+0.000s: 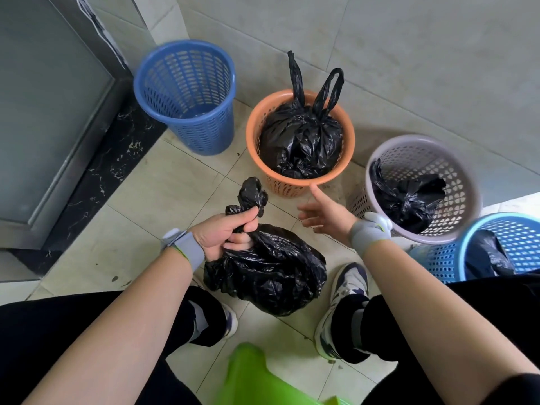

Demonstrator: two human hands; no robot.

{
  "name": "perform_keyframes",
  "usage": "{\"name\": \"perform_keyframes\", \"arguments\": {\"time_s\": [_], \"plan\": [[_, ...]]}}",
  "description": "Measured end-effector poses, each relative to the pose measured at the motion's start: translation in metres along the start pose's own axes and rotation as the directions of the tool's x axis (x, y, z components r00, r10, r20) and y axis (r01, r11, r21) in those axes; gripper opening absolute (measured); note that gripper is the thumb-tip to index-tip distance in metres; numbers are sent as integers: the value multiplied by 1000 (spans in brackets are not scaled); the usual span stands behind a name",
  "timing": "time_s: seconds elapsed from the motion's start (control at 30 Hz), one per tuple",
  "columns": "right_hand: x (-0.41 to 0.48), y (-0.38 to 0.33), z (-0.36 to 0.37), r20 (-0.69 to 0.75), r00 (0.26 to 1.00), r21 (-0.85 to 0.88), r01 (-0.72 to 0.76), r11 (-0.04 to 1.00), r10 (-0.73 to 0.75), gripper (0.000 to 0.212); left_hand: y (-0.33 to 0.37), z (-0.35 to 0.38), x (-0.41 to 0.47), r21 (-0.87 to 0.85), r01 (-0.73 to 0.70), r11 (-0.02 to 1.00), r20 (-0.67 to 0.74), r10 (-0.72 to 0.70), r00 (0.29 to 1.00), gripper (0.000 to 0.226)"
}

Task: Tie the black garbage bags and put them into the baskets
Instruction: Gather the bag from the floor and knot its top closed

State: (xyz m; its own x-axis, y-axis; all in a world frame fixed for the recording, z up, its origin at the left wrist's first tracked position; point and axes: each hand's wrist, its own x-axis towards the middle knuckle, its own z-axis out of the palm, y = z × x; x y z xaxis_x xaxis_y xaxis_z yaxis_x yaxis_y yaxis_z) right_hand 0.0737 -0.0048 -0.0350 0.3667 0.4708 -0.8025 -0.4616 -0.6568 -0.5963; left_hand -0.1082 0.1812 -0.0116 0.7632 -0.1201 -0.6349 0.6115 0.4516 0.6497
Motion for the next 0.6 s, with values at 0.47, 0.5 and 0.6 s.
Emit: {"name": "perform_keyframes", "arguments": {"time_s": [0.47,0.5,0.6], "plan": [[-2,-32,22,-21,938,-35,345,938,-346,9,-19,-4,3,-37,15,999,-75,-18,997,46],[-4,-30,20,-18,940,18,342,939,-342,7,-22,-7,3,-87,8,996,-94,-16,995,47],[-11,-21,15,-4,955,116,294,949,-296,10,-28,-9,3,-275,22,961,-136,-61,989,47]]}}
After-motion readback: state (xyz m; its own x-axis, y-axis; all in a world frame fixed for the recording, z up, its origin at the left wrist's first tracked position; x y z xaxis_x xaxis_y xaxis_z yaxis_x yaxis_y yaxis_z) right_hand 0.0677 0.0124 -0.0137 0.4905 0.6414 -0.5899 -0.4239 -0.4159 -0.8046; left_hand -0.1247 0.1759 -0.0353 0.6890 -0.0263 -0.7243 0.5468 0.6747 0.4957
